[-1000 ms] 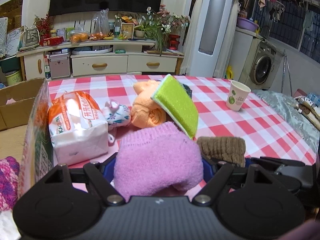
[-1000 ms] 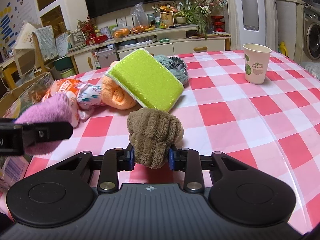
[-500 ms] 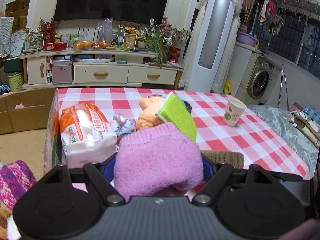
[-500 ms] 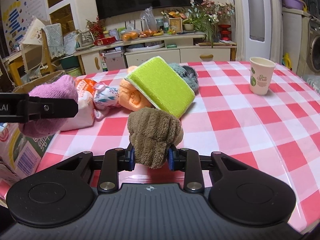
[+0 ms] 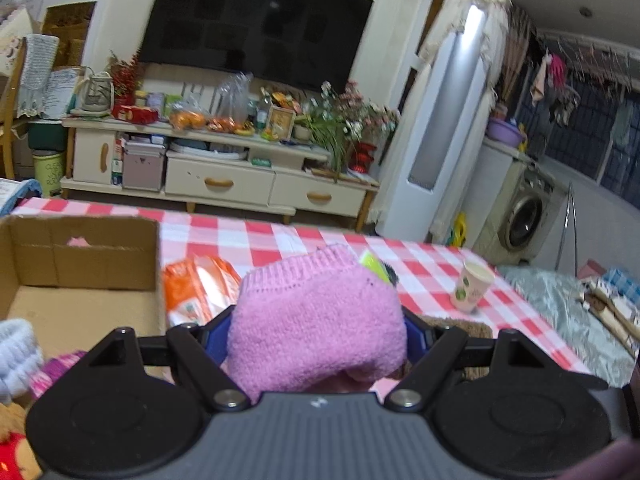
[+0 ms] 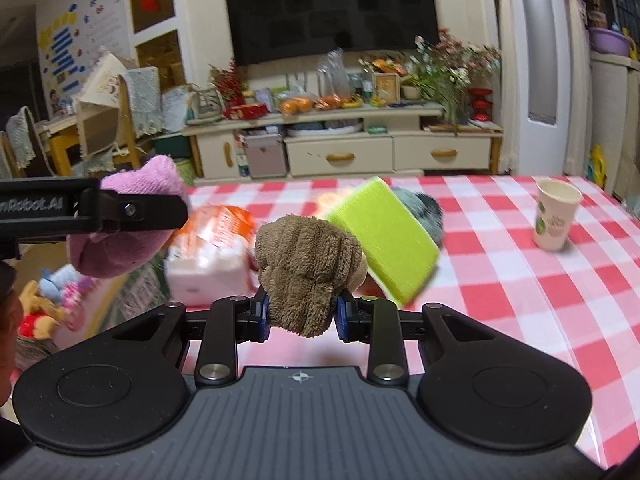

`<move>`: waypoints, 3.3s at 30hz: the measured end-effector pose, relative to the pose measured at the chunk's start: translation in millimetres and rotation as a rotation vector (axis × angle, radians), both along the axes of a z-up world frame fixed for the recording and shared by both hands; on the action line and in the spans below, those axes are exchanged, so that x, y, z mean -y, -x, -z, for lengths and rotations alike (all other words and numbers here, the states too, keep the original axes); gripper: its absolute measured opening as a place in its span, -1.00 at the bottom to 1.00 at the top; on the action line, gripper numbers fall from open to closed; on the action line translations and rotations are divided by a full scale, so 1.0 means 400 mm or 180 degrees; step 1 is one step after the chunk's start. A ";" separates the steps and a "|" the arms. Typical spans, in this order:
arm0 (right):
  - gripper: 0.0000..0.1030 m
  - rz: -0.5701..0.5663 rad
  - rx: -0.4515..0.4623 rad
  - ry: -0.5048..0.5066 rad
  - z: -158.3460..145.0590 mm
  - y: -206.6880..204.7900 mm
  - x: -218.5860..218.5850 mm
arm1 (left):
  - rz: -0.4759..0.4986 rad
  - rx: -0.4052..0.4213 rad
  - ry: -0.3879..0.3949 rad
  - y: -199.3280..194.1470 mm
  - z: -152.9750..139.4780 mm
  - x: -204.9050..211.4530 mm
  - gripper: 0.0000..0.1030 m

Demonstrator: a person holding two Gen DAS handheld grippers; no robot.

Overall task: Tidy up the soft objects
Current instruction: 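Lift and carry the pink knit piece and brown slipper over the cardboard box with both tools, then open both tools to drop the pink piece and slipper into the box, then move both tools back to the sponge and orange towel on the table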

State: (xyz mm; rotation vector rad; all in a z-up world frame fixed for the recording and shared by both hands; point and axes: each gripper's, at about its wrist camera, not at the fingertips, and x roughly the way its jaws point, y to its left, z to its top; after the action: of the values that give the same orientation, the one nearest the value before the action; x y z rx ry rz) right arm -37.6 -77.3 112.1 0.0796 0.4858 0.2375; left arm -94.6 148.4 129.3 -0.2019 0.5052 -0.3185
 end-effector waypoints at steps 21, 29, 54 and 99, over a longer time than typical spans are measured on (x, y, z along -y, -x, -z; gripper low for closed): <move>-0.30 -0.1051 0.0317 0.0055 -0.089 -0.143 -0.267 | -0.1232 0.0093 0.0207 -0.079 -0.041 -0.314 0.56; -0.29 -0.1238 0.0197 0.0221 -0.073 -0.197 -0.340 | -0.1426 -0.0136 0.0220 -0.119 -0.009 -0.375 0.56; 1.00 -0.0905 0.0151 0.0029 -0.056 -0.109 -0.266 | -0.1405 -0.0251 -0.0146 -0.117 -0.005 -0.316 0.98; 1.00 -0.0013 0.0015 -0.0513 -0.009 -0.085 -0.179 | -0.0921 -0.0154 -0.0405 -0.115 -0.003 -0.090 0.98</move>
State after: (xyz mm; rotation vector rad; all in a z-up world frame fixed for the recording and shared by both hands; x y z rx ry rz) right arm -3.6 -5.5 115.5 0.2353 0.4615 0.2805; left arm -48.6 184.6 130.3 -0.1567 0.5344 0.0009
